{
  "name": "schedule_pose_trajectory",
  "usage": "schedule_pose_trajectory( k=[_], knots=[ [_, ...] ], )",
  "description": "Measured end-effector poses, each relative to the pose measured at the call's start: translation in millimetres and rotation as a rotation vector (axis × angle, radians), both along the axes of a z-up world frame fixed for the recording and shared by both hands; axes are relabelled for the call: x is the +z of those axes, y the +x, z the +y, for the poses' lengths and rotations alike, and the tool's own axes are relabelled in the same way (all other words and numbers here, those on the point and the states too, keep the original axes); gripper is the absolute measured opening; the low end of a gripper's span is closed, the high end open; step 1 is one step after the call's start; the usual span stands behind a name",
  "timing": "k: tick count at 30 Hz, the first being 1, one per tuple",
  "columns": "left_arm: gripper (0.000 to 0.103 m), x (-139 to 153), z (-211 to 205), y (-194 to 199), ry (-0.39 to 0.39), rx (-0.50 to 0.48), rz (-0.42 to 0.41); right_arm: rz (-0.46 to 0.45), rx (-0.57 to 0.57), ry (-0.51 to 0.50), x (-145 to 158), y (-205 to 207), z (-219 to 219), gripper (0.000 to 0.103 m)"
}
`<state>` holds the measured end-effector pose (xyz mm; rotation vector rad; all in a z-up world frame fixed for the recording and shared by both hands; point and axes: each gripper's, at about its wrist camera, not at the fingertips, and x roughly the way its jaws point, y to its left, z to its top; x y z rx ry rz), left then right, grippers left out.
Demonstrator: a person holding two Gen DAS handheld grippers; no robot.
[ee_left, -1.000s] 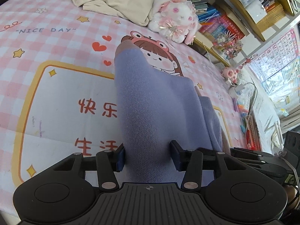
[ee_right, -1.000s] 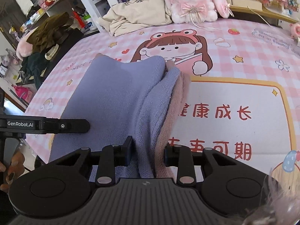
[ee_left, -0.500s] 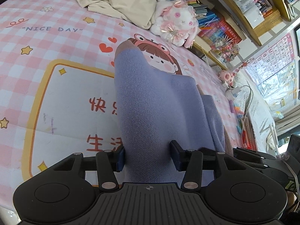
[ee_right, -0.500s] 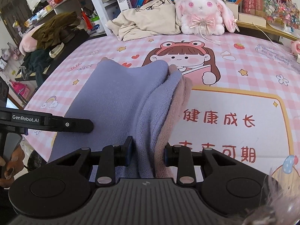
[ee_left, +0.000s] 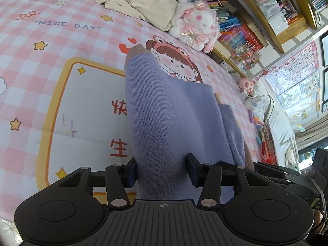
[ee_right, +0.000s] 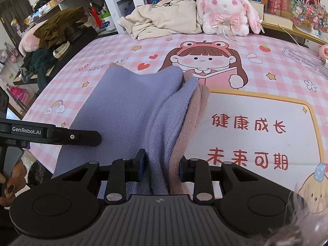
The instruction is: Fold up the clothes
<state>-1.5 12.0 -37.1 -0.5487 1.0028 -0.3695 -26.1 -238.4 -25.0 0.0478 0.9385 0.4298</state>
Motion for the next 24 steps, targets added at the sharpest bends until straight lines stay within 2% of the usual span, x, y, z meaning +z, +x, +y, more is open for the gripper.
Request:
schedule_pose_trajectory(
  k=[24],
  knots=[
    [0.047, 4, 28, 2, -0.021, 0.035, -0.032, -0.032, 0.037, -0.014, 4, 13, 26, 0.028]
  ],
)
